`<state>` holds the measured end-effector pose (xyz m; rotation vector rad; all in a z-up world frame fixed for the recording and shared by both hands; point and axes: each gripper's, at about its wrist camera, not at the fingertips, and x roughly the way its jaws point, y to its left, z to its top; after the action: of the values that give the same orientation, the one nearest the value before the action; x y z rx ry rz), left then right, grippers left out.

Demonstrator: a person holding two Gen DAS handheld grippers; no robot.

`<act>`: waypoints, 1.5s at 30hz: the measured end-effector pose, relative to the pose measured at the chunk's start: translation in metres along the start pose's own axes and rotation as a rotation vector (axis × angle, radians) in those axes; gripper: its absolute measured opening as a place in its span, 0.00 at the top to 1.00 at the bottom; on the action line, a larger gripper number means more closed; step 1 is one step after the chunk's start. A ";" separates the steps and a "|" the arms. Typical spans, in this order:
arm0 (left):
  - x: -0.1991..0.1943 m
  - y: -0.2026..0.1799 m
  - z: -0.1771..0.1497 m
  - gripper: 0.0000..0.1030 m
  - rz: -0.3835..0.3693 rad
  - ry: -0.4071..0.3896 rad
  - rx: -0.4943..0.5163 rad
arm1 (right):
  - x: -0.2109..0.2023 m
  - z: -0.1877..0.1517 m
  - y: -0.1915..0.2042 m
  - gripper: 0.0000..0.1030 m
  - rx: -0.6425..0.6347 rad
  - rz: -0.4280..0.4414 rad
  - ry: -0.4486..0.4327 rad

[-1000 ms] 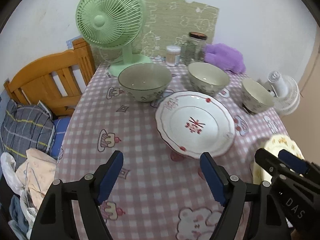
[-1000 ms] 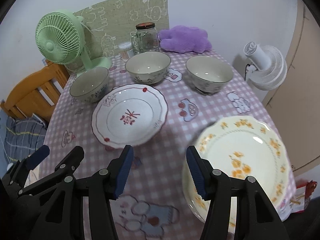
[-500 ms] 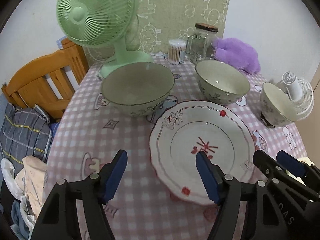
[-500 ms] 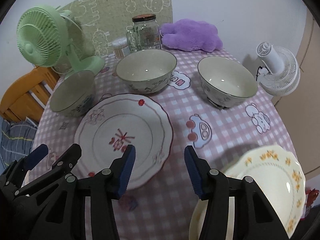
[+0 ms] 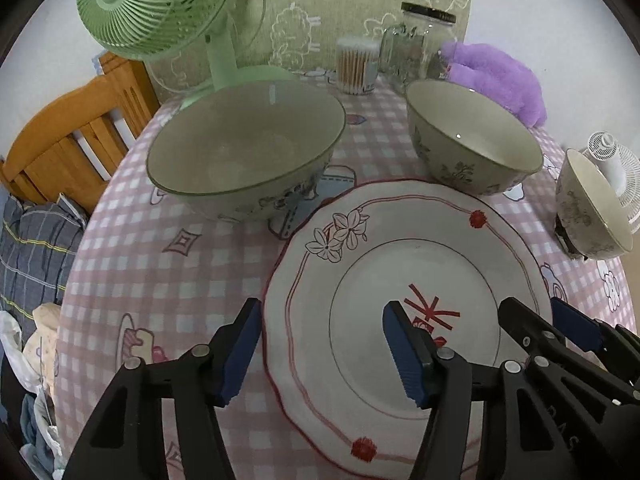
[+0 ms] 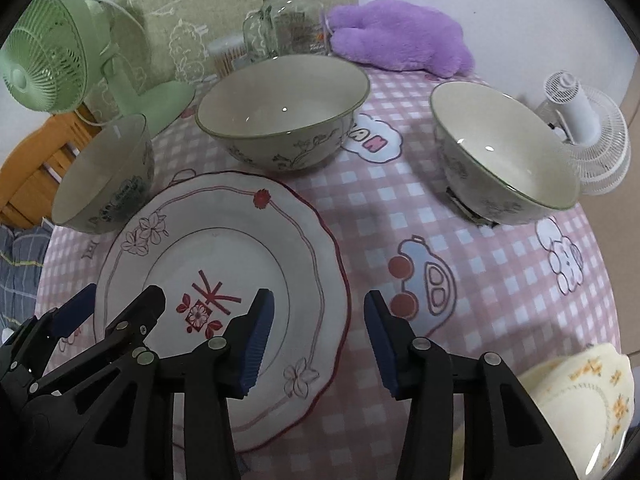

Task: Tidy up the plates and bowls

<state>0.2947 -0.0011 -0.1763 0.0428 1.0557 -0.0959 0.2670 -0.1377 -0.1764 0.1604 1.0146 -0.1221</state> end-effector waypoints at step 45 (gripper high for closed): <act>-0.036 0.017 -0.075 0.37 0.037 0.066 0.034 | -0.031 -0.062 0.024 0.59 -0.104 0.018 0.095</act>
<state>0.2139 0.0241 -0.1818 0.0971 1.1191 -0.0798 0.2028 -0.1019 -0.1804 0.0808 1.1113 -0.0459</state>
